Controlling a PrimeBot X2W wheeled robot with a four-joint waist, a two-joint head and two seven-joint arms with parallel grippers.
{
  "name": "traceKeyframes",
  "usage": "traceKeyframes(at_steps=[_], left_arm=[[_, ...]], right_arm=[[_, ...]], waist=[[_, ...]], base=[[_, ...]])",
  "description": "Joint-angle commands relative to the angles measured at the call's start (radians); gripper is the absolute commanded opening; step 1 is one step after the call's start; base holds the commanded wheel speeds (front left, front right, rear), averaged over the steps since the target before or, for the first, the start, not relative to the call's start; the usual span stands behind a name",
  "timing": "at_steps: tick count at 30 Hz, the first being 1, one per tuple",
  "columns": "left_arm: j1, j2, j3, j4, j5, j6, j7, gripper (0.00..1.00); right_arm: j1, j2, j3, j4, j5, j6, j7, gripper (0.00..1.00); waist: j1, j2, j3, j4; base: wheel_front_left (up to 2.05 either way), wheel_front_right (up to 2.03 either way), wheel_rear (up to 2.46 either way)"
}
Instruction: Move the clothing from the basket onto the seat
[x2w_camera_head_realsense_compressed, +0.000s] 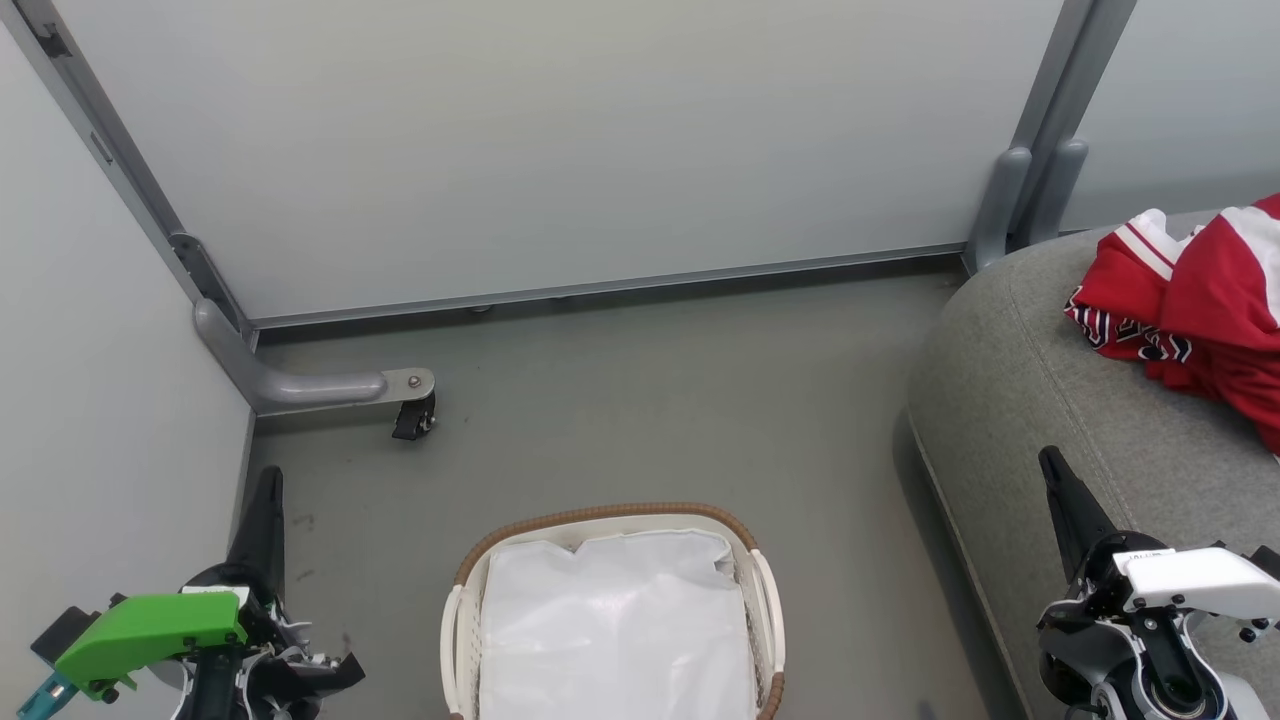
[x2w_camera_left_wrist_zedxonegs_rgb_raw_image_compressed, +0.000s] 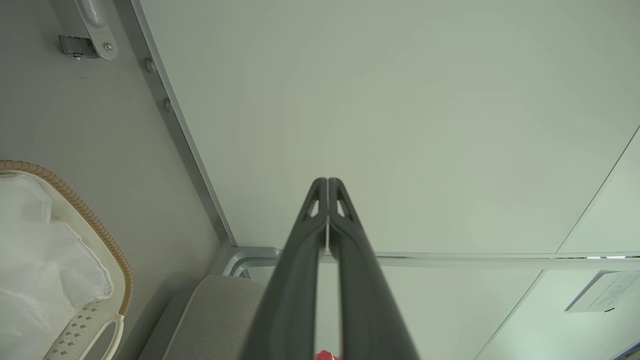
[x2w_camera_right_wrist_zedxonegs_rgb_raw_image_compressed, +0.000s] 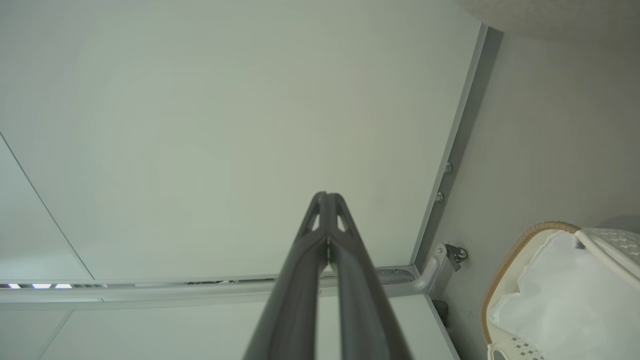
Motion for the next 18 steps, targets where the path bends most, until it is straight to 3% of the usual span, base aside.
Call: traceKeyframes(at_steps=[1,18], left_arm=[[-0.01,0.007,0.002,-0.002,-0.004,-0.006,0.004,0.0],[-0.009,0.007,0.002,-0.002,-0.004,-0.006,0.004,0.0]], right_arm=[[-0.002,-0.006,-0.002,-0.004,0.003,-0.001,0.003,0.0],[-0.002,-0.006,-0.002,-0.004,0.003,-0.001,0.003,0.0]], waist=[[0.0,0.0,0.0,0.0],[0.0,0.0,0.0,0.0]], base=[[0.0,0.0,0.0],[0.0,0.0,0.0]])
